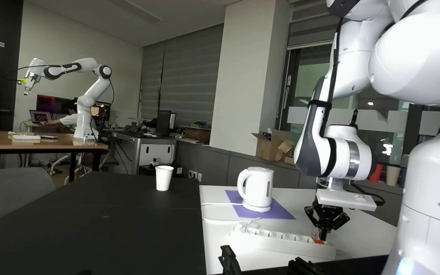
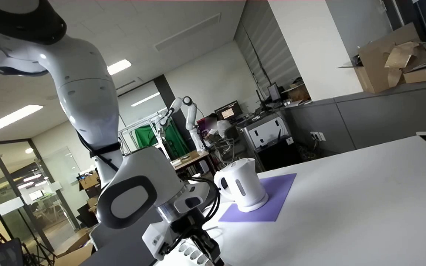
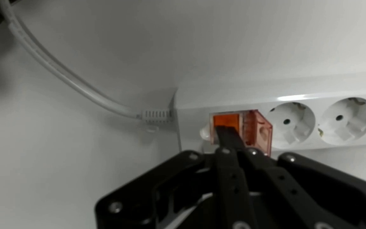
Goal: Turn on the switch on the adapter
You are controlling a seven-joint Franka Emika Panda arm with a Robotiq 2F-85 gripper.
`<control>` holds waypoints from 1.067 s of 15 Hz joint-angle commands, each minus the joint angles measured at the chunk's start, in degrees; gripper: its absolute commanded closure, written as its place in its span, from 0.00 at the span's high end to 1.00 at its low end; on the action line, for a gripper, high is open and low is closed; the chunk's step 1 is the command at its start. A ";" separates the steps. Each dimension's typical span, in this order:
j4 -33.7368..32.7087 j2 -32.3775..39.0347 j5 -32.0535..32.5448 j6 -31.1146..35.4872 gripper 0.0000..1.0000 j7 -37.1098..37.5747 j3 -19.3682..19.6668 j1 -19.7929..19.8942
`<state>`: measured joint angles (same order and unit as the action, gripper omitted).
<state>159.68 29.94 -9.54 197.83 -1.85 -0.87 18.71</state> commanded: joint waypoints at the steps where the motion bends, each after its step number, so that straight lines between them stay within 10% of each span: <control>1: -0.40 0.71 3.67 -0.18 0.00 2.90 2.08 -1.23; 16: -2.56 4.16 6.56 -0.15 0.00 3.42 2.14 -0.80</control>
<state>158.83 31.87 -4.77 197.83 -0.96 0.67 17.95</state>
